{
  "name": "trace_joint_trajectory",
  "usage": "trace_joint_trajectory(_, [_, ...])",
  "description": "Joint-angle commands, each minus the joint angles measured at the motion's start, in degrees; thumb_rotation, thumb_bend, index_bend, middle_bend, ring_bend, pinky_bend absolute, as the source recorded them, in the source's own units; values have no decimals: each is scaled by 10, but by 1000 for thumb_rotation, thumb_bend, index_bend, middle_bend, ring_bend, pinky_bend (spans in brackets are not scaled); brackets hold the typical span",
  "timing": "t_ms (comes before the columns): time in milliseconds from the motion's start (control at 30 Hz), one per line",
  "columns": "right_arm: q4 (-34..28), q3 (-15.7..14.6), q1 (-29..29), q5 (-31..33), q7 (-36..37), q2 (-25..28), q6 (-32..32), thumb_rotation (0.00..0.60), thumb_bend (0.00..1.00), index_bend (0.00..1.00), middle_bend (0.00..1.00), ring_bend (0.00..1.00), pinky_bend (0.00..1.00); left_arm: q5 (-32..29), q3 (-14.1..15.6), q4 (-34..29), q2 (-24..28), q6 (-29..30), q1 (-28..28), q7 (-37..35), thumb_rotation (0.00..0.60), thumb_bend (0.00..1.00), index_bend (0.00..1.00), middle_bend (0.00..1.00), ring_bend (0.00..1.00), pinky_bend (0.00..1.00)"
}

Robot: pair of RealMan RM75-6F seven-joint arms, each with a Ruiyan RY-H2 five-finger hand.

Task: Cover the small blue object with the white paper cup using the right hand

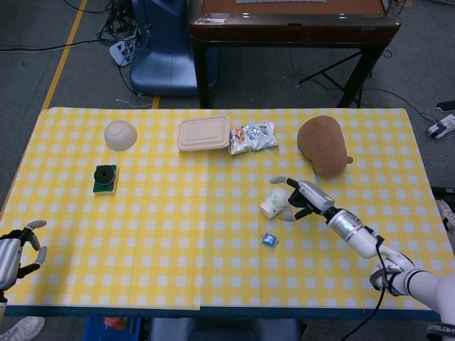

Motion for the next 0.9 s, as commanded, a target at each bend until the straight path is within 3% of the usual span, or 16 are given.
trace_joint_trajectory(33, [-20, 2, -10, 2, -60, 18, 23, 600, 0, 170, 1000, 1000, 1000, 0, 0, 0, 0, 0, 0, -1, 600, 422, 316, 573, 415, 498])
trace_joint_trajectory(100, [-40, 6, -13, 6, -121, 33, 27, 600, 0, 170, 1000, 1000, 1000, -1, 0, 0, 0, 0, 0, 0, 600, 422, 316, 573, 415, 498])
trace_joint_trajectory(367, [-195, 47, -20, 87, -561, 97, 3, 600, 0, 170, 1000, 1000, 1000, 0, 1, 0, -2, -2, -1, 7, 600, 422, 316, 573, 415, 498])
trace_joint_trajectory(533, [-250, 70, -7, 158, -789, 89, -17, 600, 0, 170, 1000, 1000, 1000, -4, 0, 1, -3, -5, -2, 7, 600, 422, 316, 573, 415, 498])
trace_joint_trajectory(733, [-270, 81, 16, 216, -949, 60, -31, 600, 0, 183, 1000, 1000, 1000, -9, -3, 3, -1, -5, -1, -2, 600, 422, 316, 573, 415, 498])
trace_joint_trajectory(900, [-277, 83, 33, 253, -1008, 37, -47, 600, 0, 196, 1000, 1000, 1000, -14, -6, 7, 0, -7, -1, -8, 600, 422, 316, 573, 415, 498])
